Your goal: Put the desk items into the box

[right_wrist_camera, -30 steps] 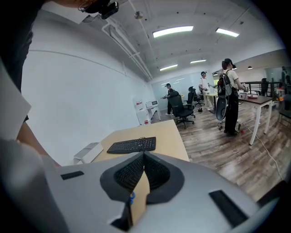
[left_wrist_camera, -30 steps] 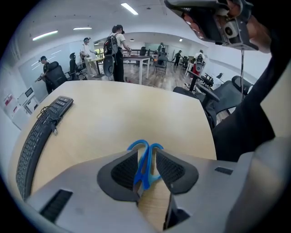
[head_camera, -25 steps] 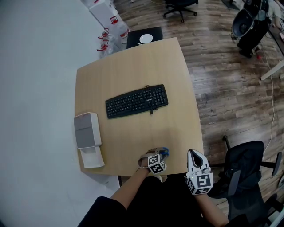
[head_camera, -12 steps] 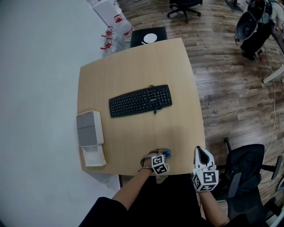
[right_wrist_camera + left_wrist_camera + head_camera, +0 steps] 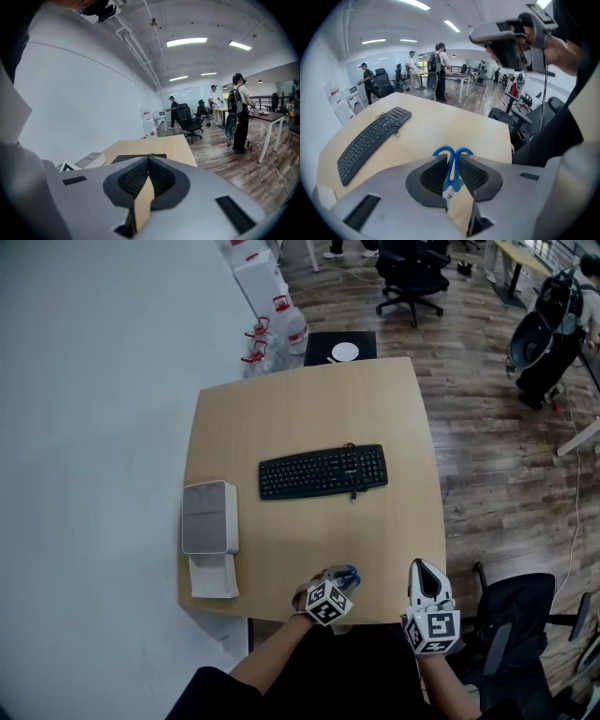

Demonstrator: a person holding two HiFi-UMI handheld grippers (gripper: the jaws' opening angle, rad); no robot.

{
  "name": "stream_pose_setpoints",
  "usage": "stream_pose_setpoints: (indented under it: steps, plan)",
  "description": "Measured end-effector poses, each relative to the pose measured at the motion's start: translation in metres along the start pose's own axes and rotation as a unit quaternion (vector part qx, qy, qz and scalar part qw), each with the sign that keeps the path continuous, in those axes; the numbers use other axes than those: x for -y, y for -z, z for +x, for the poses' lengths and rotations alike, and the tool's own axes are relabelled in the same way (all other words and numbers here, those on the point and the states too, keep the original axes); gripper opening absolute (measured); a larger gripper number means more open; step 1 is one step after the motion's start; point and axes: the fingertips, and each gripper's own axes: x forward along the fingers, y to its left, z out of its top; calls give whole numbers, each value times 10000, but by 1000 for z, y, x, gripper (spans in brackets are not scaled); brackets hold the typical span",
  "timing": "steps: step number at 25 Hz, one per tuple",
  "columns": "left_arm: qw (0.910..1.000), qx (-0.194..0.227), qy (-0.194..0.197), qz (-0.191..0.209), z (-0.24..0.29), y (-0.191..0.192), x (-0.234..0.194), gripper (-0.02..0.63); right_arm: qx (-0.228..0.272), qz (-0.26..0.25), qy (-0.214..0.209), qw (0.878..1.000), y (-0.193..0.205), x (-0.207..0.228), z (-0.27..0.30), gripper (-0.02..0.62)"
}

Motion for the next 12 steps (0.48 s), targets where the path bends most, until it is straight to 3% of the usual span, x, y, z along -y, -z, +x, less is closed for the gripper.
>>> stream_pose_setpoints:
  steps: [5,12]
  plan:
    - [9941,843,-308,-616,-51,-4,-32,77,59,-200,50,9998,-6,-35,9,60]
    - [9783,1714,-603,-1001,-129,-1,-73,77,103,-385,11,9992,-16,-104,27,60]
